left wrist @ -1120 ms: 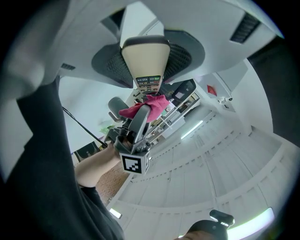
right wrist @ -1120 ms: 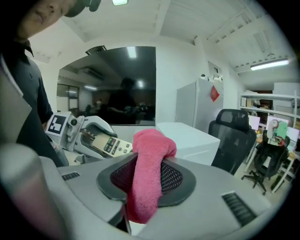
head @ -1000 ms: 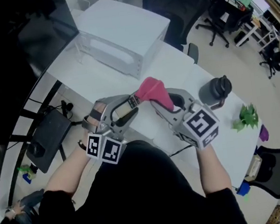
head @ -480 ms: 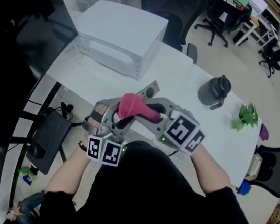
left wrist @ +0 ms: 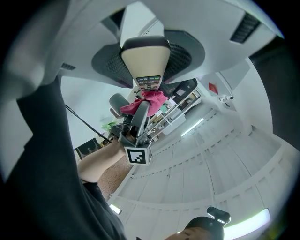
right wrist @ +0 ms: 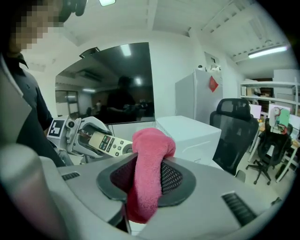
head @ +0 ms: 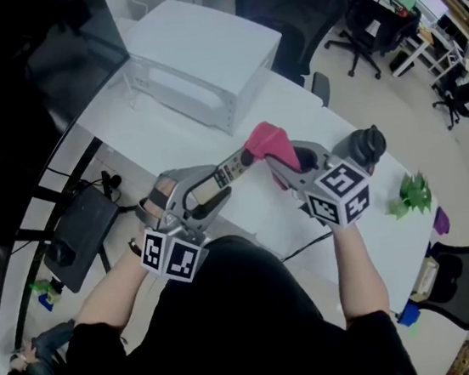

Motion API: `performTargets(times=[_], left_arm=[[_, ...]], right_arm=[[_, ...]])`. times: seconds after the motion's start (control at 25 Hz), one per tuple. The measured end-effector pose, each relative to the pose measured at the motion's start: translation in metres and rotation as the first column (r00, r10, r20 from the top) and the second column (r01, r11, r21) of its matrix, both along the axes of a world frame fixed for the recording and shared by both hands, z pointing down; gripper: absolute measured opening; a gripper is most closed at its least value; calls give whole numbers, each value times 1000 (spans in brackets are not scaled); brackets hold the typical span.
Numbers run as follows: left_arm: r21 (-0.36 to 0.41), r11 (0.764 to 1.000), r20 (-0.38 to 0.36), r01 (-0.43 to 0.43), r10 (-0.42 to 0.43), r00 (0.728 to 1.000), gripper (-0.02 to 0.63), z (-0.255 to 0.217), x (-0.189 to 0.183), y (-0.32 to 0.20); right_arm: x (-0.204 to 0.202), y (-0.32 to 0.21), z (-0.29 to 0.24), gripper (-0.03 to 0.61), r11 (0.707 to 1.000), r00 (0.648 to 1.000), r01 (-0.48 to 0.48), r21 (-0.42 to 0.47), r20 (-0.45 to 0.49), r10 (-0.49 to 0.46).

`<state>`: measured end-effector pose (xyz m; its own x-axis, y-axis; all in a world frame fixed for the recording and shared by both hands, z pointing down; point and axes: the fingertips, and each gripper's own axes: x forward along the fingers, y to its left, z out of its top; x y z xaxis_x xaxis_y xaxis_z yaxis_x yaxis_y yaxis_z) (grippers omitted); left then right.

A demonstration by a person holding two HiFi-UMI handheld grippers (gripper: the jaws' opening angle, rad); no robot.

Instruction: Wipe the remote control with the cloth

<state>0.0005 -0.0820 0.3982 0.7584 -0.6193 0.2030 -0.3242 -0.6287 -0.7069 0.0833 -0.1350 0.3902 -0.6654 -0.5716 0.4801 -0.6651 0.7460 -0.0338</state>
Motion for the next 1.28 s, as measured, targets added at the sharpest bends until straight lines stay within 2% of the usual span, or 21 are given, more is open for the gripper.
performTargets(times=[0.12,0.16,0.2,0.24,0.28,0.32,0.36,0.4,0.44,0.48,0.52,0.56,0.6,0.64,0.68,0.72,0.8,0.88,0.96,1.12,1.28], left_arm=[[-48,999,-50,2,-4,999,209,-3,0,-2],[-97,995,-107,2,-12,994,209,-5,-1,-5],[-170,985,-197,-7,-27,980,209,-10,-3,-9],[-266,963,-316,-32,-56,947,209,-15,-6,-16],[-381,921,-442,-80,-106,891,209,-20,-9,-23],[-495,855,-552,-154,-172,816,209,-24,-14,-31],[-583,772,-640,-254,-244,728,209,-26,-19,-38],[-630,684,-711,-368,-318,627,209,-29,-24,-45],[-635,605,-763,-481,-391,515,209,-33,-30,-53],[-608,537,-792,-584,-460,401,209,-36,-35,-61],[-560,481,-801,-674,-521,294,209,-40,-40,-67],[-501,436,-796,-748,-570,201,209,-44,-43,-72],[-441,403,-786,-802,-605,128,209,-48,-45,-75],[-393,381,-776,-837,-626,79,209,-50,-45,-78],[-359,366,-768,-858,-638,49,209,-51,-45,-79],[-338,355,-764,-872,-645,33,209,-51,-44,-79],[-315,332,-760,-889,-649,27,209,-51,-41,-76],[-306,306,-761,-901,-648,38,209,-51,-36,-72],[-304,276,-764,-912,-642,60,209,-51,-31,-67],[-296,216,-780,-930,-617,105,209,-53,-25,-56],[-292,176,-787,-940,-603,132,209,-53,-23,-49]], right_arm=[[1,0,-10,114,1000,999,2,21,35,-3],[-1,3,-17,114,999,998,10,44,61,-12],[-2,5,-26,114,997,995,14,79,93,-22],[-2,9,-38,114,993,991,13,121,131,-28],[-2,13,-51,114,986,985,4,167,171,-33],[-3,17,-63,114,977,977,-9,212,212,-37],[-4,21,-73,114,968,968,-23,249,249,-41],[-6,25,-79,114,960,959,-35,279,280,-47],[-11,29,-83,114,953,952,-40,301,302,-56],[-17,32,-83,114,947,947,-37,320,314,-69],[-25,36,-80,114,942,945,-25,334,315,-87],[-34,40,-74,114,939,946,-5,345,305,-107],[-44,43,-68,114,935,949,18,354,288,-128],[-54,47,-60,114,932,953,44,359,266,-148],[-62,50,-52,114,931,957,72,358,239,-165],[-70,53,-44,114,931,960,99,352,211,-182],[-84,59,-30,114,929,965,155,336,151,-216],[-94,62,-22,114,927,965,195,321,107,-240],[-97,61,-22,114,924,963,203,324,108,-249],[-82,45,-36,114,930,965,127,345,173,-195],[-51,22,-53,114,938,970,11,346,224,-94]])
